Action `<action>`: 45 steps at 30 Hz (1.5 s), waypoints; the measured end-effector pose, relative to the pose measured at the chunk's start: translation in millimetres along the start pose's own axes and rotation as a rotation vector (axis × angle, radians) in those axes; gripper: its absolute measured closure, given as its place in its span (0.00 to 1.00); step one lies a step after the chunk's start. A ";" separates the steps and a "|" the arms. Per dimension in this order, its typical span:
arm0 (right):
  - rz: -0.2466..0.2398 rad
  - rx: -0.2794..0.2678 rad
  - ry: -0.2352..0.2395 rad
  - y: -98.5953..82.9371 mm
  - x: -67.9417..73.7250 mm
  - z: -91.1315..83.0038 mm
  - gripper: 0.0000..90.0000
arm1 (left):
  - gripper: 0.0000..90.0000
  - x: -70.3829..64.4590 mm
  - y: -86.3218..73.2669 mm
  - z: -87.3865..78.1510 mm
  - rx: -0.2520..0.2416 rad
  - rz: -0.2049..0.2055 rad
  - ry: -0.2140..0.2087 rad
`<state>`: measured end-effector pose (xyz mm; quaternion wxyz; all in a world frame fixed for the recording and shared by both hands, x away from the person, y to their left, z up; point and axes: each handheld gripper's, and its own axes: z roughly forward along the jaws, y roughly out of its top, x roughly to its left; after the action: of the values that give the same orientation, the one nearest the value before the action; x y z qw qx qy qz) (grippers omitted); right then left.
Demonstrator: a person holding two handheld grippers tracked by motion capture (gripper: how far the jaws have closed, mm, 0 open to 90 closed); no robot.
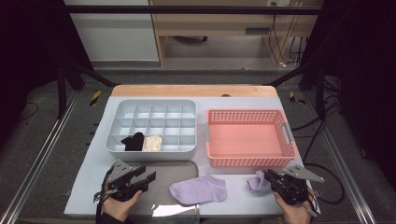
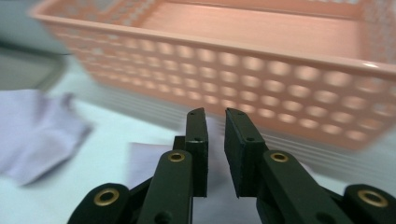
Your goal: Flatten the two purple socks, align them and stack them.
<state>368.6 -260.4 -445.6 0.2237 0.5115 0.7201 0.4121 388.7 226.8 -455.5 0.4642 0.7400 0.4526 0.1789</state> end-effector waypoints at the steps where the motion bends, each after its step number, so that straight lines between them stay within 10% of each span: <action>1: -0.015 -0.001 0.020 1.3 4.3 -0.6 0.89 | 0.53 -0.1 -0.1 0.4 0.002 0.000 -0.001; 13: -0.124 0.106 0.080 -2.6 39.1 31.3 0.73 | 0.53 -2.2 0.4 -0.3 -0.002 0.007 -0.010; 19: -0.128 0.198 0.063 -4.3 40.2 42.7 0.97 | 0.54 -5.1 0.9 0.1 0.000 0.013 -0.014; 29: -0.017 0.125 0.232 23.7 49.7 36.5 0.98 | 0.54 -5.6 3.1 -1.8 -0.012 0.010 -0.030; 36: -0.051 0.146 0.161 23.0 55.0 66.6 0.87 | 0.57 -15.2 9.3 -2.7 -0.022 0.019 -0.061; 45: -0.102 0.020 0.207 22.0 66.5 30.2 0.85 | 0.62 -25.5 9.3 -2.3 -0.031 0.028 -0.069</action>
<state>378.1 -185.1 -437.8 0.1637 0.4313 0.7684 0.4435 378.4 205.2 -442.5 0.4885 0.7447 0.4231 0.1666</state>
